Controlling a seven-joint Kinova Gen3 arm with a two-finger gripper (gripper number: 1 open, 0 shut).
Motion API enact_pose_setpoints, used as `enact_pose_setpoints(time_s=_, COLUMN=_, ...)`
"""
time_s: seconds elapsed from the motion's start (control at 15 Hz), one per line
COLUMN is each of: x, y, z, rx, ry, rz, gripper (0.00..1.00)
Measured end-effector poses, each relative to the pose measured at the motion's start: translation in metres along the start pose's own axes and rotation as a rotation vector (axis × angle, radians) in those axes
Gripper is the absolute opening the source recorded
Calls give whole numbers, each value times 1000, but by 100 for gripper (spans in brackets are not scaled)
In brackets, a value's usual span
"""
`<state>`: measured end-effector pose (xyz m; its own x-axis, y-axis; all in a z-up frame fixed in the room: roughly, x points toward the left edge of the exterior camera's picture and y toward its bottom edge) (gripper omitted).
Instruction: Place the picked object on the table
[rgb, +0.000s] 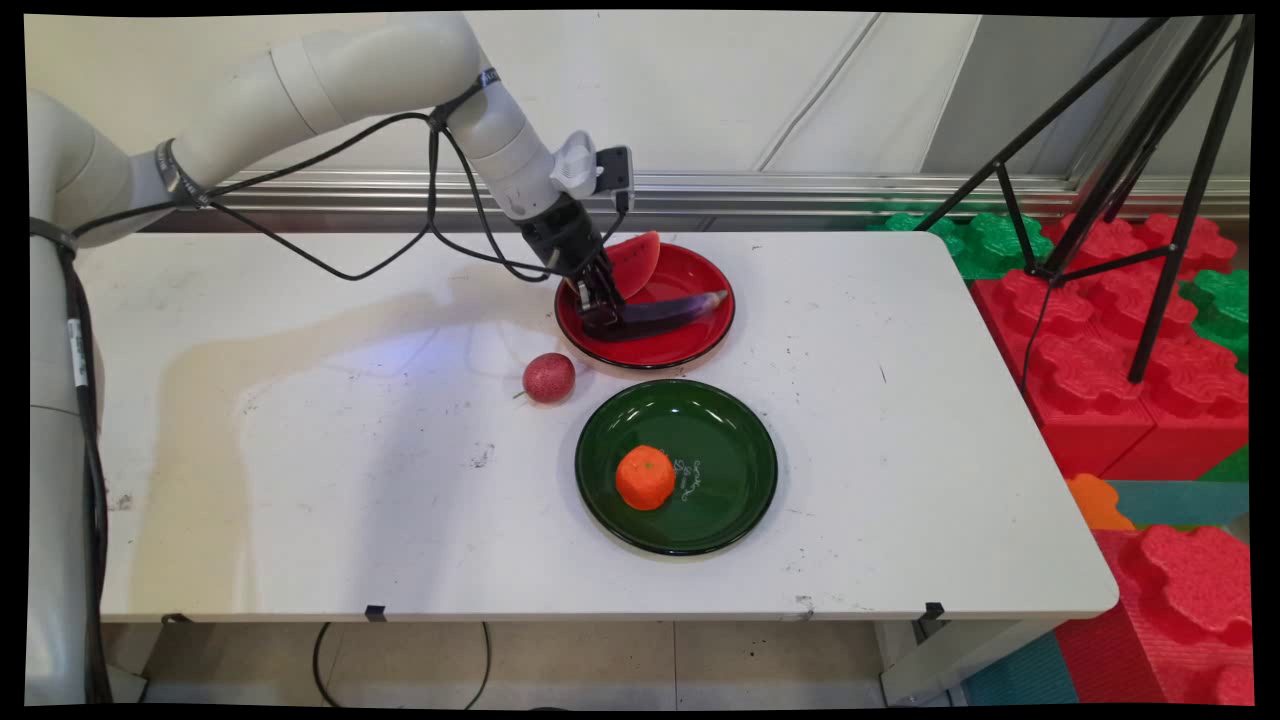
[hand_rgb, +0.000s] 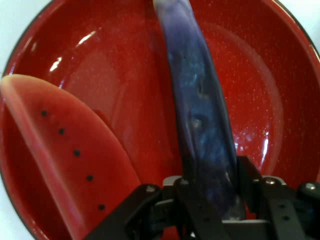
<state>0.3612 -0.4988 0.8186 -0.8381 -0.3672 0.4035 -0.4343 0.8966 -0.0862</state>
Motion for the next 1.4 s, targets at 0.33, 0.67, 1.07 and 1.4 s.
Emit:
enact_pose_setpoints(time_s=0.33, x=-5, y=1, z=-16, rx=18, ry=27, rz=-11, gripper=0)
enact_pose_setpoints(time_s=0.67, x=-13, y=7, z=-43, rx=37, ry=80, rz=-35, gripper=0)
enact_pose_setpoints(time_s=1.07, x=-31, y=23, z=-85, rx=59, ry=133, rz=-66, gripper=0)
enact_pose_setpoints(time_s=1.4, x=-50, y=42, z=-121, rx=78, ry=161, rz=-110, gripper=0)
